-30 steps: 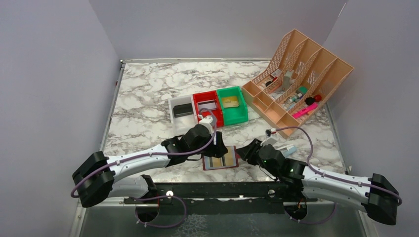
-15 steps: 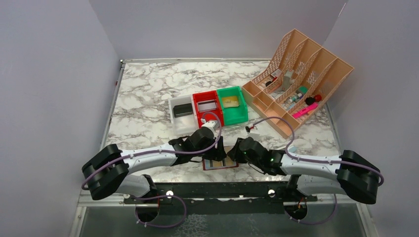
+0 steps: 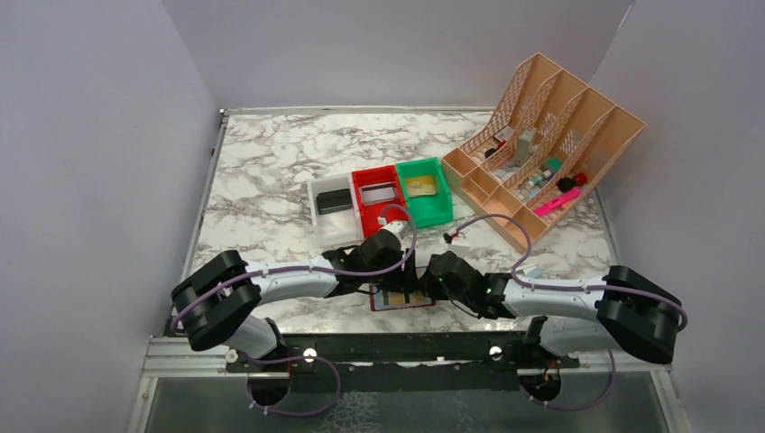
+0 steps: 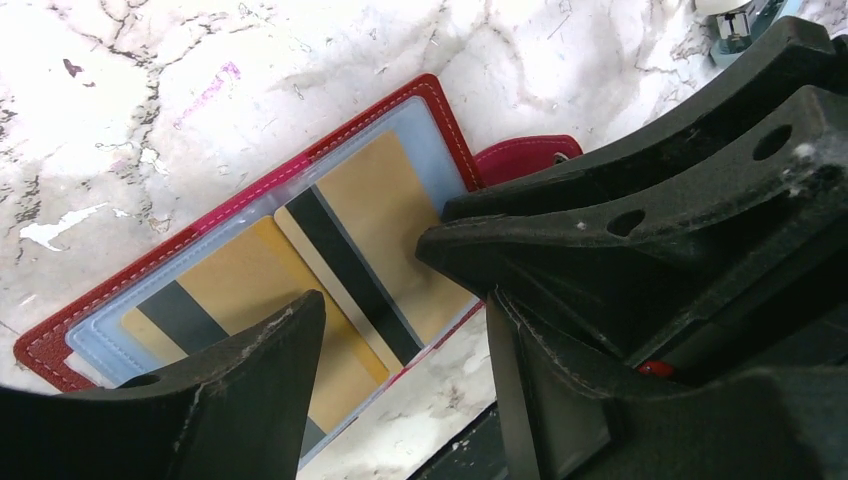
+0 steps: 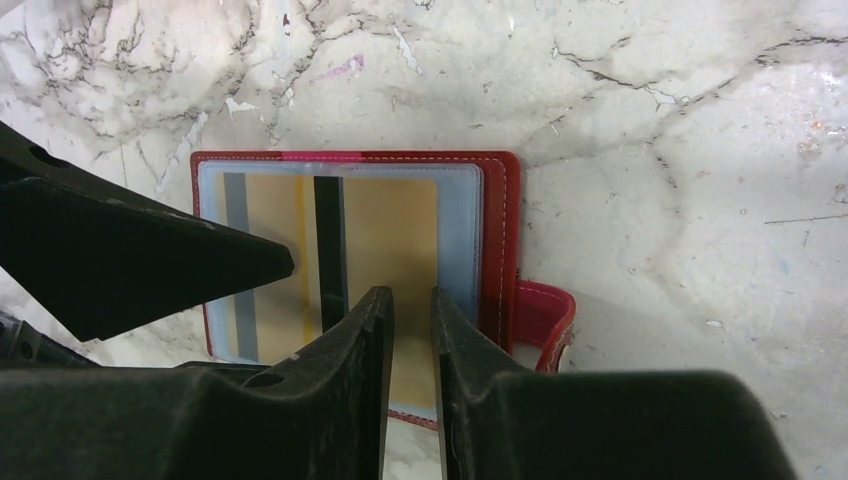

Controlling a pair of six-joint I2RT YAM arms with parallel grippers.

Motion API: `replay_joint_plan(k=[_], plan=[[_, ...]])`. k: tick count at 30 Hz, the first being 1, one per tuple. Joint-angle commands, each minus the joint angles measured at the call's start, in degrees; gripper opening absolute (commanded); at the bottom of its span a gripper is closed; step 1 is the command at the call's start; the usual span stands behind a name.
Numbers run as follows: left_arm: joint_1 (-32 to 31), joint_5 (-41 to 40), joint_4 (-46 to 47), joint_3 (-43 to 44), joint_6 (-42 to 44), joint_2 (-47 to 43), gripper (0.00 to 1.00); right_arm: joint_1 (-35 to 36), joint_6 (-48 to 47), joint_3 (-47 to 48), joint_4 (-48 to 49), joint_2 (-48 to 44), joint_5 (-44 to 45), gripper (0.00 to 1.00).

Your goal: Take the credit cards out of the card holder

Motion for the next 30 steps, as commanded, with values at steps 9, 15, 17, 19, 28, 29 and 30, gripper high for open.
replay_joint_plan(k=[9, 15, 17, 19, 28, 29, 30], plan=[[-0.21, -2.36, 2.8, -4.66, -3.07, 1.38, 0.6, -0.29, 4.65, -2.9, -2.54, 1.78, 2.07, 0.2], [-0.21, -2.07, 5.0, -6.37, -4.41, 1.19, 0.58, -0.34, 4.87, -3.72, -1.62, 2.12, 1.53, 0.2], [-0.27, -2.58, 5.54, -6.8, -6.0, 1.34, 0.54, -0.33, 5.01, -3.82, -1.38, 2.44, 1.28, 0.2], [-0.69, -4.04, 7.58, -8.58, -8.06, 0.17, 0.51, -0.35, 5.05, -3.82, -1.33, 2.58, 1.12, 0.19], [-0.91, -1.09, 18.53, -13.12, -12.74, -0.52, 0.45, -0.46, 4.85, -5.59, 2.03, 2.06, -1.02, 0.15], [-0.91, -0.83, 19.03, -13.02, -12.78, -0.28, 0.44, -0.44, 4.87, -5.78, 2.44, 2.06, -1.21, 0.15], [-0.95, -0.71, 19.29, -12.92, -13.02, -0.2, 0.44, -0.42, 4.88, -5.88, 2.55, 2.14, -1.33, 0.14]])
